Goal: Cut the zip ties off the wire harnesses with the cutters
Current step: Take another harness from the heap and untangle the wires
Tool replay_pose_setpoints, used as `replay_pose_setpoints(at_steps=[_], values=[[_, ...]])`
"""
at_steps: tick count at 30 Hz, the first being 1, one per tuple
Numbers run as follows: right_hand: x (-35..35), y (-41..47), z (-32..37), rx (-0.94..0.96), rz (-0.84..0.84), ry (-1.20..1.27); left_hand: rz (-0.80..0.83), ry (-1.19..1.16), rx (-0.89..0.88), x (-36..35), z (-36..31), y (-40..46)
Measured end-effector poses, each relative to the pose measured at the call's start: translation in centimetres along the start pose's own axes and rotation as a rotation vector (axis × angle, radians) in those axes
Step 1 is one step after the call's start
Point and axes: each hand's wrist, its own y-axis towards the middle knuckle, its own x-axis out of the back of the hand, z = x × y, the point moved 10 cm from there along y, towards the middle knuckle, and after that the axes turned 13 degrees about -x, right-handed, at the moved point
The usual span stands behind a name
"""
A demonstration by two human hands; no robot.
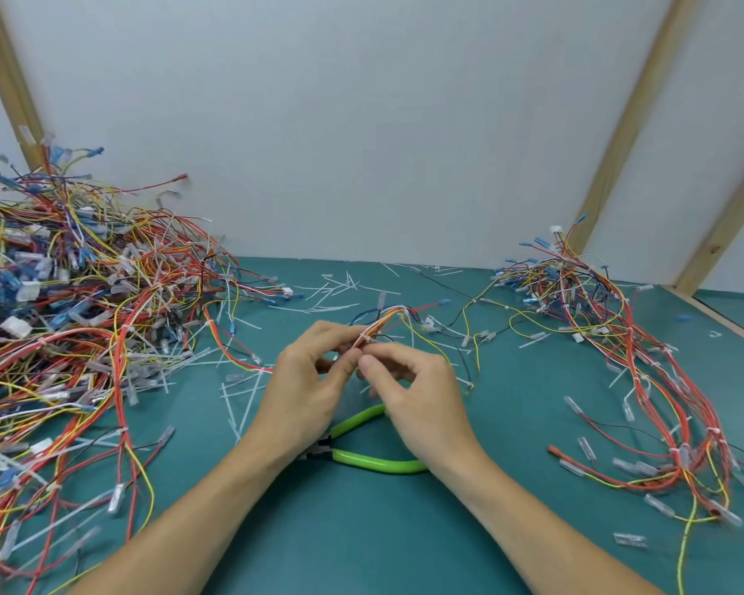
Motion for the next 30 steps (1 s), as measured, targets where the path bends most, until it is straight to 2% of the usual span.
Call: replay_pose_setpoints(at_steps=[3,9,14,19,26,30], values=[[0.6,0.4,-1.2,-0.146,-0.001,0.242,0.063,-0.008,-0.049,-0.9,-0.7,0.0],[1.4,0.7,-3.1,-0.319,-0.03,0.408,0.109,0.04,-0.054,-1.1,-0.9,-0.1],[2.2,1.0,-3.7,-0.356,-0.09,0.417,0.161,0.1,-0.052,-1.3,-1.0,-0.3],[3.3,1.4,-3.7,-0.365,-0.145,0.478,0.04,0.32,-0.088,0.4,-1.3,-0.4],[3.8,1.9,-3.6,-0.307,-0.131,0.536,0.022,0.54,-0.149,1.0,-2.3,-0.2],[3.7,2.1,-3.3,-0.277,-0.101,0.525,0.003,0.535,-0.134,1.4,-1.7,-0.2]])
